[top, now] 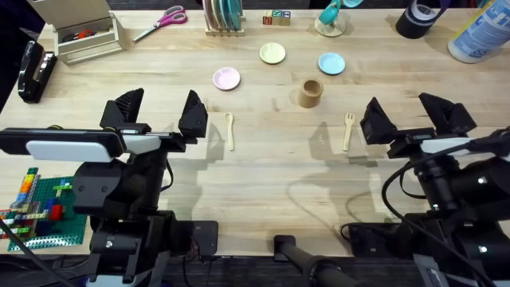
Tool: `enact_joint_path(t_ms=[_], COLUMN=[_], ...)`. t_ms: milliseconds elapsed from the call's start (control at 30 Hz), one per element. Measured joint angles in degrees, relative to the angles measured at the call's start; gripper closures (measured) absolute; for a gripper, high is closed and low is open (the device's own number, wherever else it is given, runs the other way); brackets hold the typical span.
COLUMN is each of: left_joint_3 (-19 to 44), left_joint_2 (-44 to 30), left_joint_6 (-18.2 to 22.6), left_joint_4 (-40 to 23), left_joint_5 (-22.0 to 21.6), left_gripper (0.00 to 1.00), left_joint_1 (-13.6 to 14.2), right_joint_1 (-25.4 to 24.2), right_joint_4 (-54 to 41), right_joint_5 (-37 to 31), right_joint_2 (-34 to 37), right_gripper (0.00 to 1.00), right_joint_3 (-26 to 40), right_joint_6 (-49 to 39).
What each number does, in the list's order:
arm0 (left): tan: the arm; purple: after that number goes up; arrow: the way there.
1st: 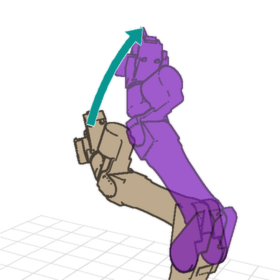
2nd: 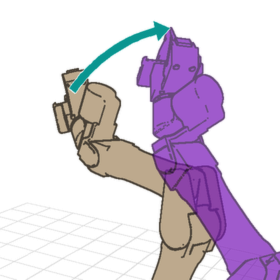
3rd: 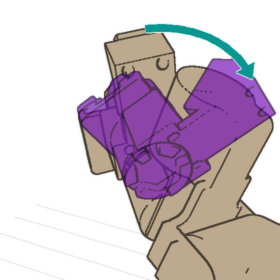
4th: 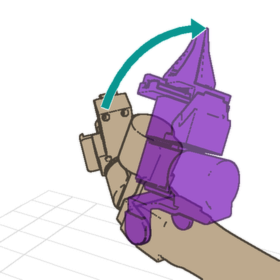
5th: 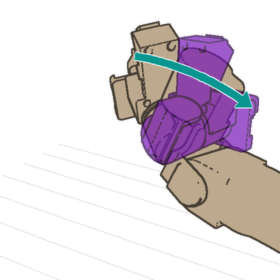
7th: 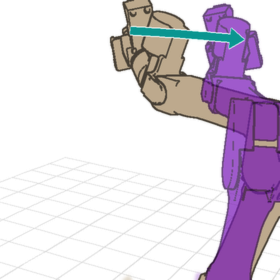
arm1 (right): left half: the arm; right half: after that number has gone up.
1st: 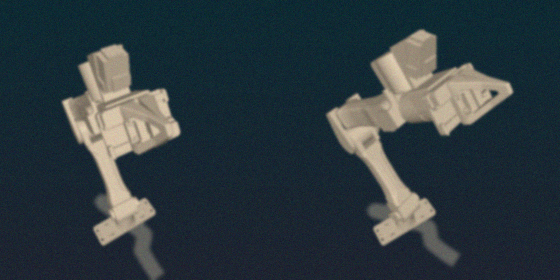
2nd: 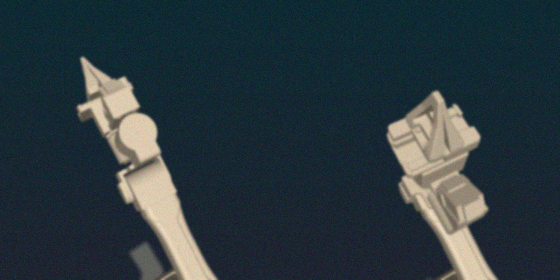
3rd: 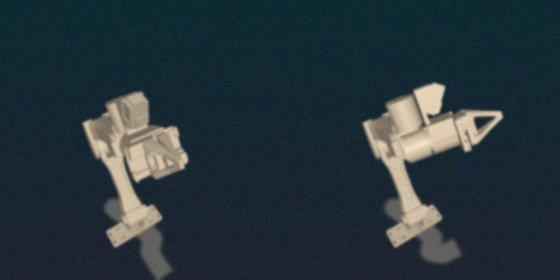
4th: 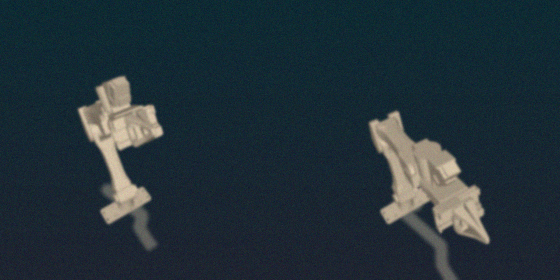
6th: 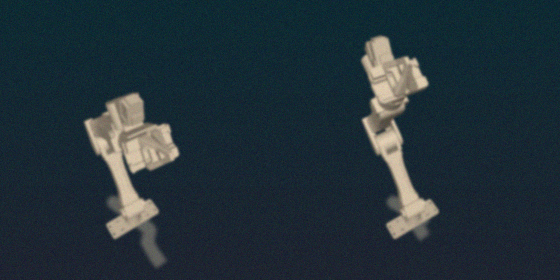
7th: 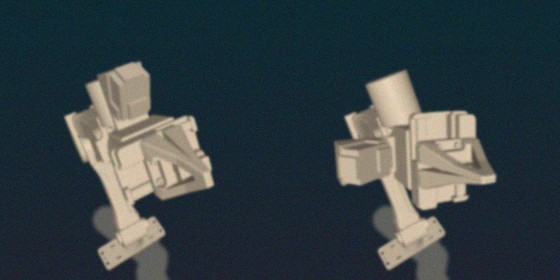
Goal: Pick up a utensil and set it on the pink plate, then put the other utensil in the container.
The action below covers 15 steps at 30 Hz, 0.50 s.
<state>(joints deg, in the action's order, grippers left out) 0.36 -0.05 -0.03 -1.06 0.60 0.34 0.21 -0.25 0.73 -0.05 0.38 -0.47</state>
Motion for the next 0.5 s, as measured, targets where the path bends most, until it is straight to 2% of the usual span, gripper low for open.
enact_joint_path(t_ms=[500], left_joint_3=[0.0], left_joint_2=[0.0], left_joint_6=[0.0], left_joint_4=[0.0], left_joint_5=[0.0], left_gripper=[0.005], left_joint_1=[0.0], right_joint_1=[0.0], right_joint_4=[-0.3], right_joint_5=[0.1], right_joint_2=[0.0], right_gripper=[0.003], right_joint_3=[0.0], right_joint_6=[0.0])
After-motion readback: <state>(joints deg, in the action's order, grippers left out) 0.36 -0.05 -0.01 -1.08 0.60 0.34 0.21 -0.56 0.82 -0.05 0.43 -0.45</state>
